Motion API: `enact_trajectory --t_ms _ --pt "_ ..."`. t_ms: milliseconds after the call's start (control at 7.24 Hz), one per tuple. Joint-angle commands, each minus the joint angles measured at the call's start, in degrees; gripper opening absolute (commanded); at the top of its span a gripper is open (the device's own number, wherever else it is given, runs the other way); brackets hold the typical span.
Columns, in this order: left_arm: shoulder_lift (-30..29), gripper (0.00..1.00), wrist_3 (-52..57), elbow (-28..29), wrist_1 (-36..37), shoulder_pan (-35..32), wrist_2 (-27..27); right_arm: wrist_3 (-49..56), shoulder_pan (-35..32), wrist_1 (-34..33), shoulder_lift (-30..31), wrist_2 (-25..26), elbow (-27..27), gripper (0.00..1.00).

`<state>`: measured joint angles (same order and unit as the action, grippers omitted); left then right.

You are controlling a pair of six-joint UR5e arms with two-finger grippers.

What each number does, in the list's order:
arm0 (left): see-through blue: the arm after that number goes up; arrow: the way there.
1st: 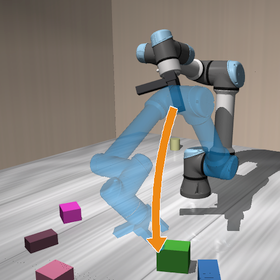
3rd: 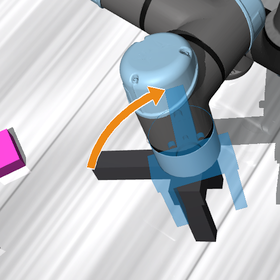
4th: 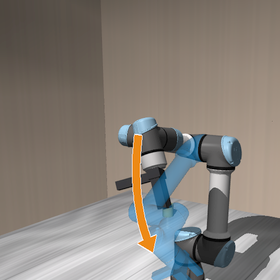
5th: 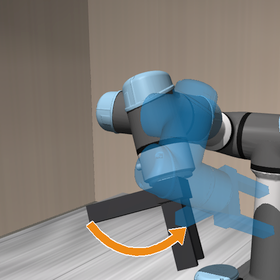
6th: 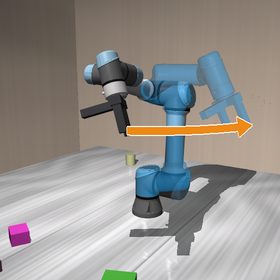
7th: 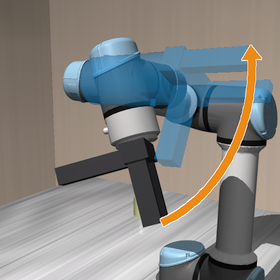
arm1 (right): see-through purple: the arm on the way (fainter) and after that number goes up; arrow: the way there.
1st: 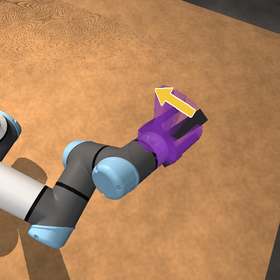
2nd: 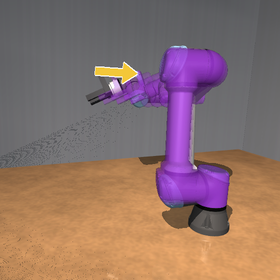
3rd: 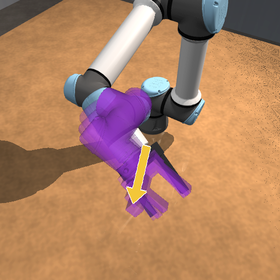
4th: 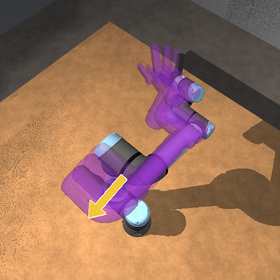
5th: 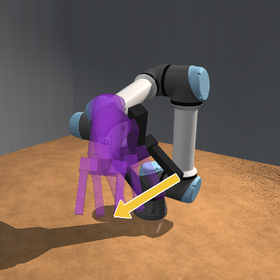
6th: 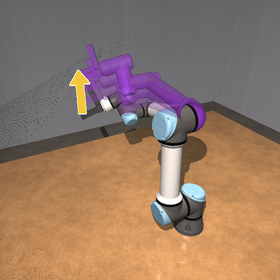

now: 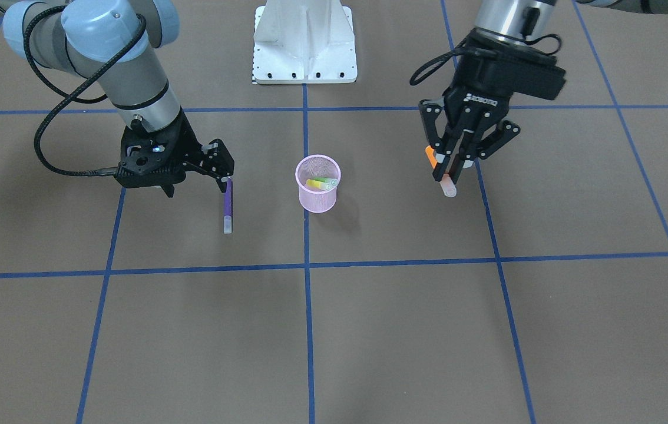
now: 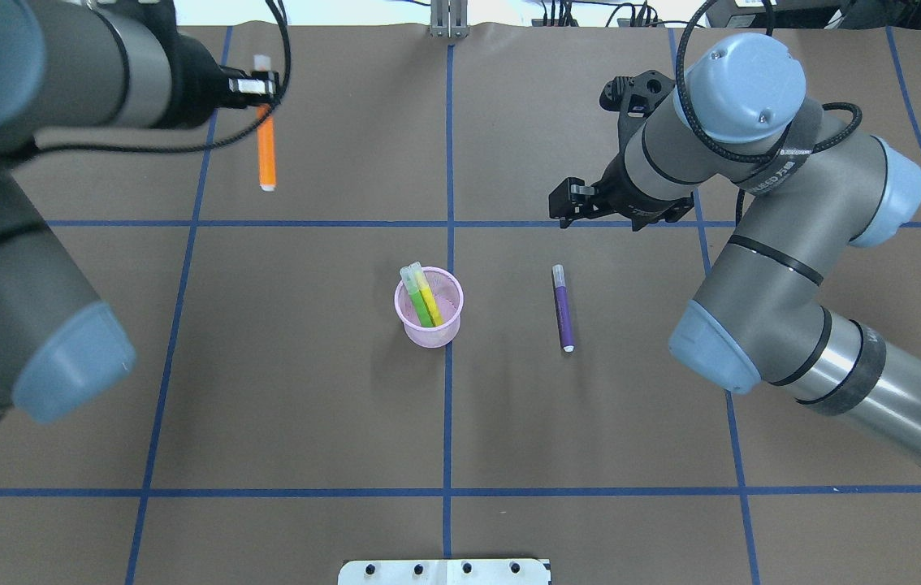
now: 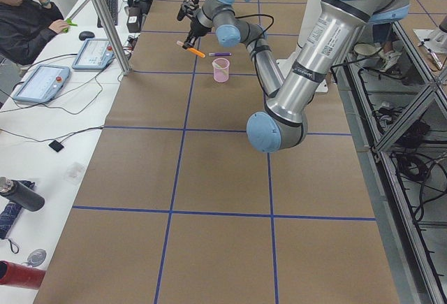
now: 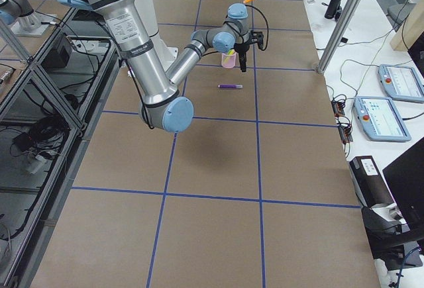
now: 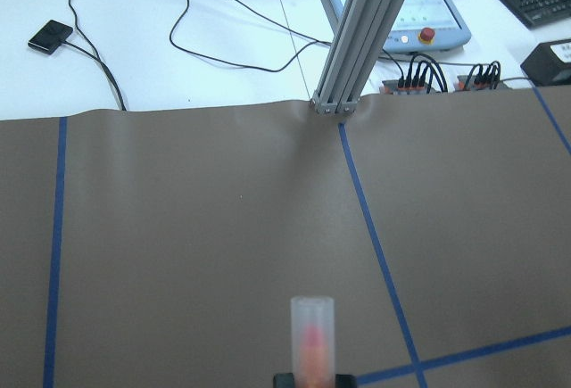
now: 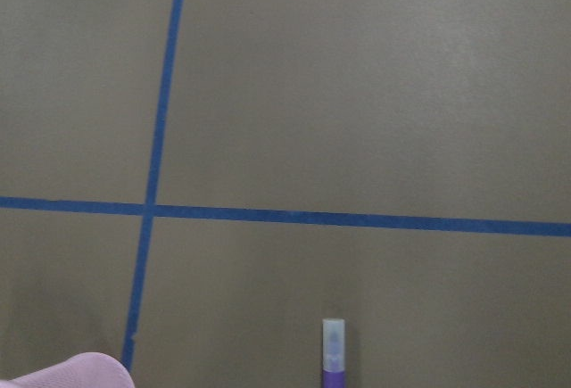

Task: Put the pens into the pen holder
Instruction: 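Bring orange marker over cup with left gripper while right hovers above purple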

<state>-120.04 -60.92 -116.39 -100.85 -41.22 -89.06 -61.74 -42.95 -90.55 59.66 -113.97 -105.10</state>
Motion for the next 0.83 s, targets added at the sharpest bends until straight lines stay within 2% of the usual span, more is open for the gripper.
enact_trajectory --t_ms 0,276,414,552,690 --pt "2.61 0.00 -8.66 -0.24 -5.83 14.11 19.67 -0.13 -2.57 -4.80 0.01 -7.55 1.38 0.99" --pt "2.88 0.00 -9.74 0.89 -10.48 18.43 22.77 -0.04 -2.58 -4.90 0.01 -7.94 2.97 0.99" --pt "2.88 0.00 -9.22 3.34 -15.90 19.23 22.44 -0.04 -2.58 -4.82 0.01 -8.98 3.67 0.99" --pt "3.05 0.00 -6.43 4.84 -21.96 19.33 20.70 -0.04 -2.58 -4.55 0.10 -9.51 3.85 0.99" --pt "2.70 0.00 1.26 4.86 -24.46 19.24 14.15 0.04 -2.58 -4.38 0.10 -9.52 4.03 0.99"
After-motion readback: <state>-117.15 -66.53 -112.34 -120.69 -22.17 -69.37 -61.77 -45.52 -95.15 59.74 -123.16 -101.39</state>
